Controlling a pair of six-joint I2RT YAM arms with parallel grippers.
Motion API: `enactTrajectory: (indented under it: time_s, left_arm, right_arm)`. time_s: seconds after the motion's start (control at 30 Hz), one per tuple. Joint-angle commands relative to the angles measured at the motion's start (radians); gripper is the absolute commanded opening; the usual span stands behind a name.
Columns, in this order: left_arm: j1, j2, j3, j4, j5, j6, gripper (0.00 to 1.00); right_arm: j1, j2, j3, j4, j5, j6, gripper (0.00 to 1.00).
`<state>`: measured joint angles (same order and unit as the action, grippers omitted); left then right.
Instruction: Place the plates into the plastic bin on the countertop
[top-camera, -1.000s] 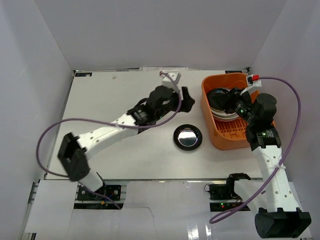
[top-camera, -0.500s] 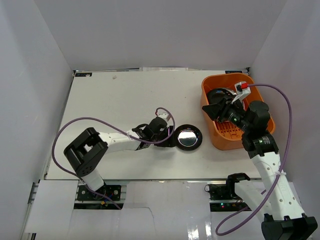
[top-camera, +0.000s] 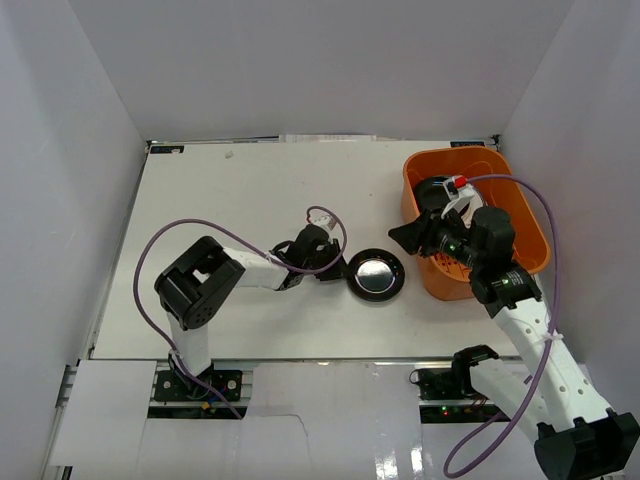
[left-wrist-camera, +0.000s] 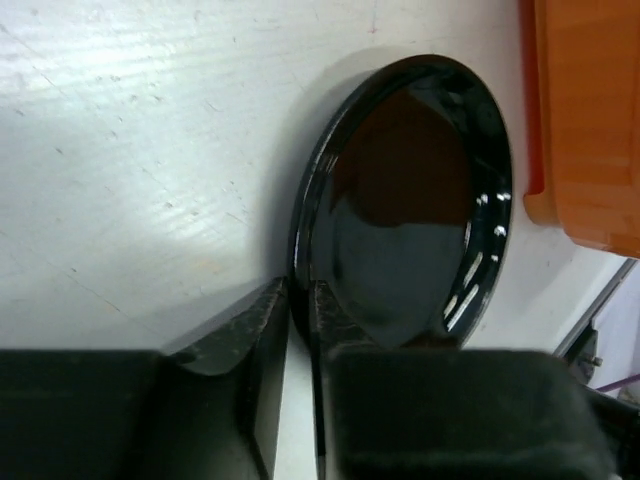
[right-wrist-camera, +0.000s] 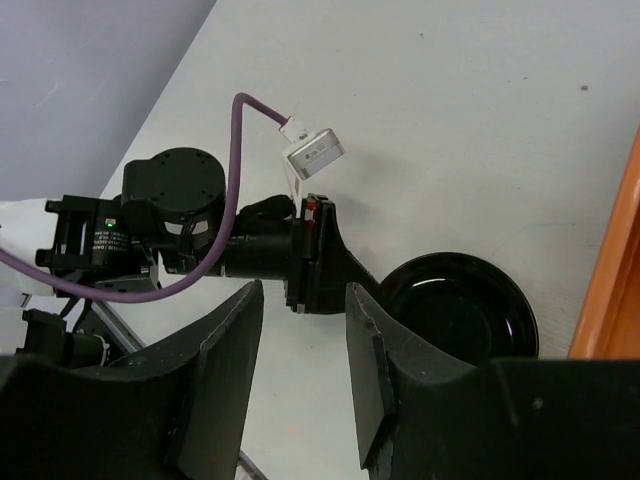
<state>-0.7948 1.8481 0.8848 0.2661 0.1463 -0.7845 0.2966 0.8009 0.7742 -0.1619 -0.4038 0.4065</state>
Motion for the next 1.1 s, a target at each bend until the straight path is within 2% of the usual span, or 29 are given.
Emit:
enactTrajectory:
  time_s: [0.0,0.03,0.07,0.2,0.27,0.3,0.37,0.4,0.43,0.53,0.6,0.7,0.77,0.9,0.93,0.97,1.0,1.03,1.07]
  left_arm:
    - [0.022,0.016,-0.02,0.022,-0.016,-0.018,0.22]
    - [0.031,0.013,-0.027,0.027,-0.019,-0.027,0.15]
    - [0.035,0.004,-0.035,0.031,-0.027,-0.032,0.01]
    - [0.063,-0.125,-0.134,0.033,-0.054,-0.035,0.0]
    - [0.086,-0.197,-0.177,0.019,-0.054,-0.035,0.0]
    - [0.1,-0.29,-0.223,0.012,-0.057,-0.033,0.0]
    - [0.115,-0.392,-0.262,-0.017,-0.054,-0.032,0.0]
    - [0.129,-0.491,-0.291,-0.033,-0.051,-0.03,0.0]
    - [0.135,-0.539,-0.3,-0.068,-0.048,-0.027,0.0]
    - [0.163,-0.714,-0.325,-0.126,-0.021,-0.028,0.0]
    - [0.178,-0.782,-0.33,-0.149,-0.002,-0.032,0.0]
    - [0.184,-0.86,-0.32,-0.185,0.019,-0.033,0.0]
    - [0.187,-0.885,-0.31,-0.2,0.035,-0.029,0.0]
    - [0.19,-0.912,-0.288,-0.223,0.038,-0.013,0.0]
    - [0.189,-0.915,-0.282,-0.235,0.038,-0.007,0.0]
    - [0.19,-0.915,-0.268,-0.245,0.036,-0.002,0.0]
    - [0.19,-0.917,-0.259,-0.255,0.038,0.005,0.0]
    - [0.19,-0.917,-0.247,-0.292,0.038,0.022,0.03]
    - [0.19,-0.92,-0.222,-0.309,0.036,0.034,0.1]
  right_arm:
    - [0.045,0.006,-0.006,0.035,0.026,-0.023,0.45]
    - [0.053,0.009,-0.004,0.029,0.031,-0.028,0.45]
    - [0.061,0.015,0.002,0.025,0.04,-0.035,0.46]
    - [0.105,0.032,0.023,-0.016,0.054,-0.069,0.5]
    - [0.125,0.049,0.039,-0.031,0.059,-0.095,0.58]
    - [0.134,0.064,0.043,-0.051,0.06,-0.104,0.64]
    - [0.163,0.084,0.056,-0.076,0.077,-0.136,0.71]
    - [0.173,0.105,0.059,-0.08,0.089,-0.149,0.75]
    - [0.19,0.119,0.063,-0.087,0.089,-0.161,0.83]
    - [0.226,0.181,0.076,-0.097,0.079,-0.192,0.95]
    - [0.243,0.219,0.068,-0.082,0.037,-0.184,0.99]
    - [0.276,0.256,0.047,-0.012,-0.007,-0.149,0.97]
    - [0.295,0.279,0.054,0.022,0.012,-0.134,1.0]
    - [0.303,0.284,0.048,0.079,0.028,-0.097,0.81]
    - [0.303,0.281,0.033,0.105,0.02,-0.065,0.62]
    - [0.303,0.278,0.025,0.154,0.016,-0.046,0.48]
    - [0.303,0.271,0.02,0.189,0.031,-0.026,0.22]
    - [0.303,0.27,0.03,0.199,0.042,-0.015,0.12]
    - [0.303,0.268,0.039,0.203,0.055,-0.005,0.08]
